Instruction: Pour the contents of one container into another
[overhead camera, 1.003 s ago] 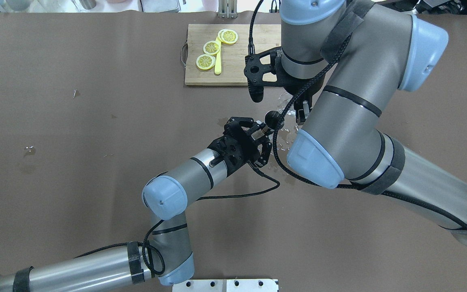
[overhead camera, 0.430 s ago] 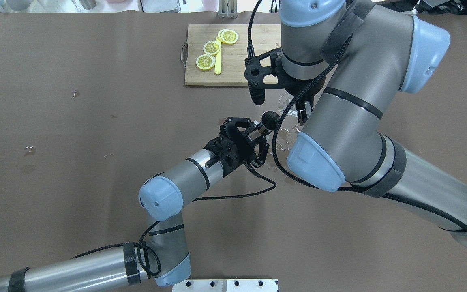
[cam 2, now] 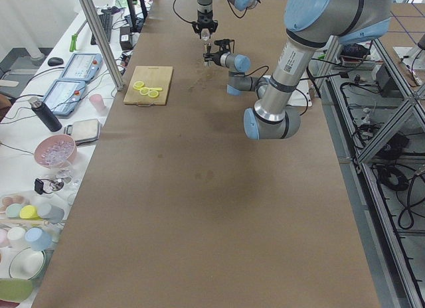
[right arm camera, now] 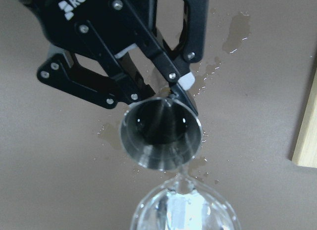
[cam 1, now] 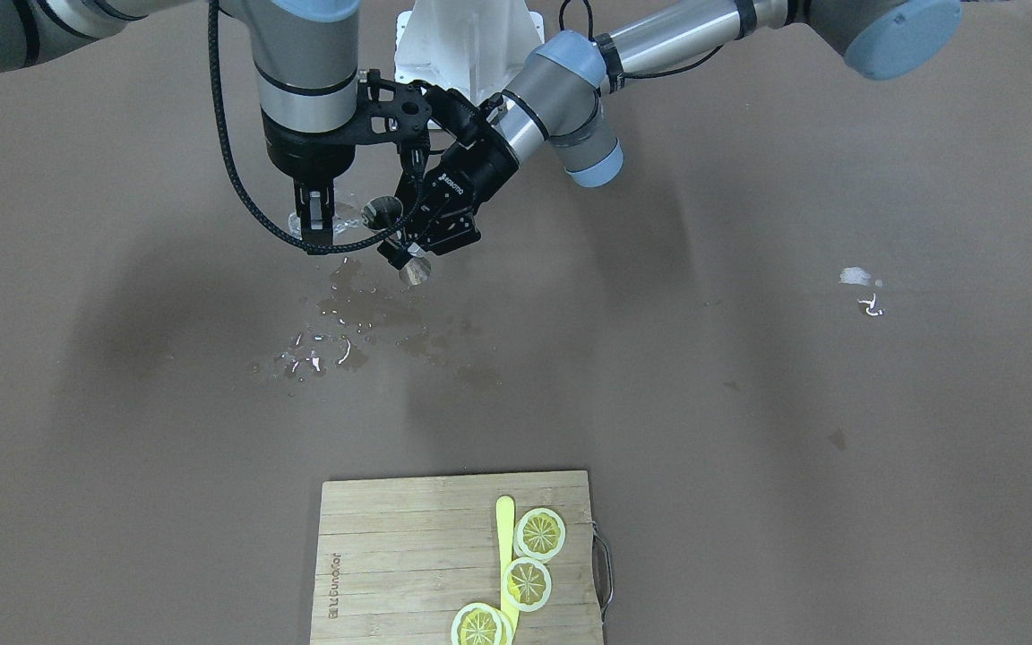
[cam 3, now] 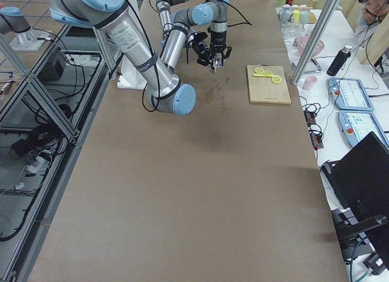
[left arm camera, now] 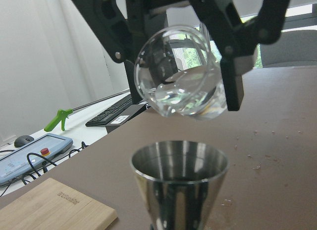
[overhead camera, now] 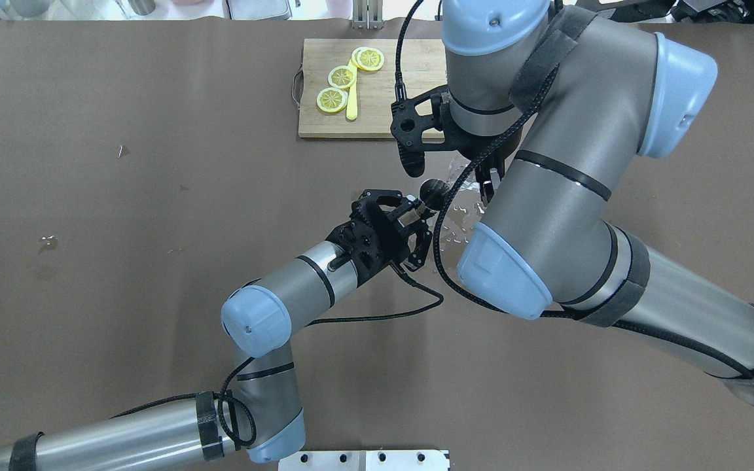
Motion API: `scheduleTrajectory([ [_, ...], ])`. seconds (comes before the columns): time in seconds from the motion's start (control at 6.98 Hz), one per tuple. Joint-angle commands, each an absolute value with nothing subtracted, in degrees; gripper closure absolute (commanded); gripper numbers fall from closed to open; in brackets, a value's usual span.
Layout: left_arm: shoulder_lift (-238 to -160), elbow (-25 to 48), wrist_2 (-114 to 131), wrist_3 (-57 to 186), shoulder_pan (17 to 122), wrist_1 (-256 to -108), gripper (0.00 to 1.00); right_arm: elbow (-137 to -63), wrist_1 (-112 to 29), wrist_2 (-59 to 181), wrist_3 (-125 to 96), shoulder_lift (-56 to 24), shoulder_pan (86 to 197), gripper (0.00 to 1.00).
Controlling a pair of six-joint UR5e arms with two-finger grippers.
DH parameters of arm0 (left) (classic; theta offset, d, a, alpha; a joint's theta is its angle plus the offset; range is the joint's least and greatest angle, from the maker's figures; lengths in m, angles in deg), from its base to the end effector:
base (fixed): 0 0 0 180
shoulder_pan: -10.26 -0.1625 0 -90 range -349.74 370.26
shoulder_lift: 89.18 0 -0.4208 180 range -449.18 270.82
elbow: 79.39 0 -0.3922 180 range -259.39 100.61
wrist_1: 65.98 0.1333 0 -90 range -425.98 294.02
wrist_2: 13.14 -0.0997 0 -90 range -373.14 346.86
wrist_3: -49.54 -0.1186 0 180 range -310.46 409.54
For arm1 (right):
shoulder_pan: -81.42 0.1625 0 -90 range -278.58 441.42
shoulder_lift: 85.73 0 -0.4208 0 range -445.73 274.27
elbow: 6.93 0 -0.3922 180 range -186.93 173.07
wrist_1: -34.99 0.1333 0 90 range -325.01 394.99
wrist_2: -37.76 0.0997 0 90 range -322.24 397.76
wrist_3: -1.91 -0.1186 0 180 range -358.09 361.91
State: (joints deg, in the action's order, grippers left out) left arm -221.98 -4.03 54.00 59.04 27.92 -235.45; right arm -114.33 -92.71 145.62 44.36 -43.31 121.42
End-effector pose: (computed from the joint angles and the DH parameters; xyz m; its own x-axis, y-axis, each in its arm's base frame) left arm 0.6180 -0.3850 0.1580 0.5760 0.7704 -0.2733 0.3890 0.0358 0.9205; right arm -0.4102 -0.4708 0.1456 -0.0876 -0.9903 -0.1082 0.8426 -0.1316 0.5222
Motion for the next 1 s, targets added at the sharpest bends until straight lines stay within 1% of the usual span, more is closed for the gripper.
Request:
scheduleTrajectory([
  [0.0,-221.90,-3.98,54.00,59.04,27.92,-235.52,1.00,-114.24,-93.51,144.21,44.45,-43.46,120.44,1.00],
  [0.86,-221.99,-4.07,54.00,59.04,27.84,-235.43,1.00,-113.71,-93.60,142.62,44.45,-44.07,120.00,1.00],
])
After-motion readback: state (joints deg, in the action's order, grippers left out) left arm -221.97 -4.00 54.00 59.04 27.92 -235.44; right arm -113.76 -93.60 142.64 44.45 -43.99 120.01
